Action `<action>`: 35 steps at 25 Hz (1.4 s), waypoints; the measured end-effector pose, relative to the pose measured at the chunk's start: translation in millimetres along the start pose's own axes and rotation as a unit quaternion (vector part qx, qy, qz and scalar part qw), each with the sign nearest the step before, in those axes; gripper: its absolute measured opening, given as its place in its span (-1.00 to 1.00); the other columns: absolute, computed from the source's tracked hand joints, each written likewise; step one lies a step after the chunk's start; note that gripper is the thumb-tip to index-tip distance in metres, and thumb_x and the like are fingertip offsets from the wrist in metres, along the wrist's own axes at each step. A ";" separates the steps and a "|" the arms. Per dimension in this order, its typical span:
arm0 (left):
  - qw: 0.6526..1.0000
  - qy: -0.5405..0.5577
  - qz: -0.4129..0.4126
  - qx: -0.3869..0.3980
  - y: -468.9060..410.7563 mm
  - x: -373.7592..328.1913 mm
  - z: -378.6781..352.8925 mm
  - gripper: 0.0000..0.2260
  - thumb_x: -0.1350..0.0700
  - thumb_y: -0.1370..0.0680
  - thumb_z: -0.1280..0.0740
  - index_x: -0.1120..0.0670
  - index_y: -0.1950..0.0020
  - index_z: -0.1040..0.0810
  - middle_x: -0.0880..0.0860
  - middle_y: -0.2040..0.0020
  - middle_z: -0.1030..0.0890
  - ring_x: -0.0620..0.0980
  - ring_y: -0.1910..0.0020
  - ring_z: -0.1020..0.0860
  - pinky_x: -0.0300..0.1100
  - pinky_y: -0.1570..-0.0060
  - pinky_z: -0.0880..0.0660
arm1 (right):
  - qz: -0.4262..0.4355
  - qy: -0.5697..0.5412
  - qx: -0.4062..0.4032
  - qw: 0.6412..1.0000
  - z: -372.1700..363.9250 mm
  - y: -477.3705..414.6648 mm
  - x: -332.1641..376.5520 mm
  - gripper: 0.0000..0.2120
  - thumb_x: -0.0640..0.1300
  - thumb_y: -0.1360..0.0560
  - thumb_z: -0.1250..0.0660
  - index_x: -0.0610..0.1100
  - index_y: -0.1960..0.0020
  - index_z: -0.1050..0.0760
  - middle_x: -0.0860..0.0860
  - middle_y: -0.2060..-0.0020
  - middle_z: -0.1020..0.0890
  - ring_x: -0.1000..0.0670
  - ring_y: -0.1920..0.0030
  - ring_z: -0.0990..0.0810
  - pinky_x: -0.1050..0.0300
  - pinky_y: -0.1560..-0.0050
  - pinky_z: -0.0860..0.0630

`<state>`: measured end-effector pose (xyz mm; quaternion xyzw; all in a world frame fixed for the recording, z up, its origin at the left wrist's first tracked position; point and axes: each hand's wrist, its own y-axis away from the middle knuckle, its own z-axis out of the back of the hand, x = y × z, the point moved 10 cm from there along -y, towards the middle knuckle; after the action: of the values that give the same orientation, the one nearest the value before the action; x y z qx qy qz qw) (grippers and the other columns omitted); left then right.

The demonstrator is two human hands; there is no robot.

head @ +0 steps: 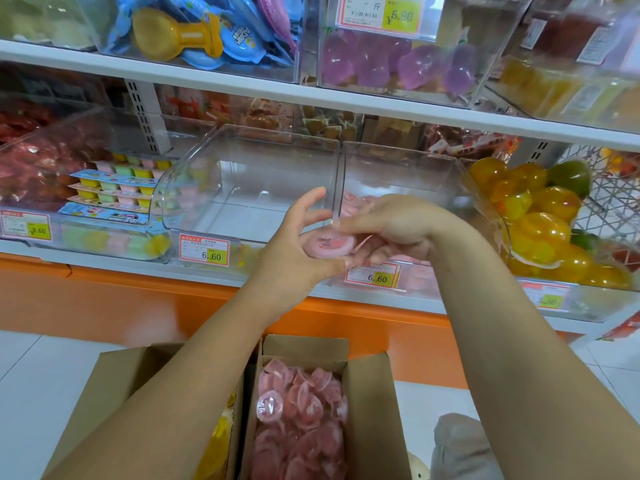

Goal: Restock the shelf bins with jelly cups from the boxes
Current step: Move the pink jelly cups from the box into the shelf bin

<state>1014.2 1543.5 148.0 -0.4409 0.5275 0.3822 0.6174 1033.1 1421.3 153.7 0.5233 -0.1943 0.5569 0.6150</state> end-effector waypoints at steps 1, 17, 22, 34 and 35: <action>1.000 0.005 -0.004 0.001 0.0 -0.8 -2.2 -0.17 0.32 -0.39 -0.55 -0.29 -0.44 -0.26 -0.11 -0.39 -0.44 -0.18 -0.28 -0.54 -0.13 -0.23 -0.54 | 0.011 -0.018 -0.008 1.000 1.9 0.3 1.4 -0.83 -0.10 -0.47 -0.43 -0.22 0.08 -0.58 -0.13 0.32 -0.65 0.02 0.38 -0.64 0.30 0.46 -0.50; 0.991 0.041 0.110 -0.063 11.2 21.5 42.5 -0.77 0.19 -0.63 -0.29 -0.06 -0.22 -0.58 -0.06 -0.13 -0.68 -0.09 -0.12 -0.65 0.02 -0.17 -0.59 | -0.139 0.225 -0.382 0.885 148.2 -32.7 -112.4 -0.86 -0.13 -0.48 -0.34 -0.18 0.22 -0.52 -0.17 0.07 -0.65 -0.14 0.13 -0.55 0.18 0.14 -0.41; 0.987 0.051 0.144 -0.041 11.4 31.8 33.9 -0.80 0.15 -0.64 -0.29 -0.03 -0.23 -0.59 -0.01 -0.12 -0.69 -0.05 -0.12 -0.66 0.04 -0.18 -0.58 | -0.100 0.123 -0.341 0.927 143.6 -26.6 -114.8 -0.93 -0.18 -0.51 -0.36 -0.12 0.02 -0.50 -0.11 0.12 -0.53 -0.03 0.30 -0.48 0.24 0.30 -0.42; 0.982 0.029 0.186 0.020 23.8 47.1 15.1 -0.84 0.13 -0.62 -0.31 -0.02 -0.17 -0.60 0.02 -0.08 -0.70 0.00 -0.10 -0.67 0.04 -0.15 -0.59 | -0.119 0.249 -0.243 0.930 130.3 2.3 -94.9 -0.55 0.04 -0.65 -0.09 -0.20 -0.41 -0.38 -0.12 -0.17 -0.56 -0.03 0.05 -0.45 0.14 0.00 -0.37; 0.979 0.018 0.199 0.034 27.1 53.8 13.0 -0.84 0.12 -0.62 -0.31 -0.02 -0.17 -0.60 0.03 -0.09 -0.70 0.01 -0.10 -0.67 0.04 -0.15 -0.59 | -0.115 0.266 -0.241 0.926 125.5 5.3 -92.4 -0.55 0.04 -0.65 -0.07 -0.21 -0.41 -0.38 -0.12 -0.16 -0.56 -0.03 0.03 -0.46 0.14 0.00 -0.37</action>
<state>1001.0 1564.8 91.8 -0.3130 0.6285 0.4715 0.5336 1043.4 1267.9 127.4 0.2111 -0.0903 0.5371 0.8117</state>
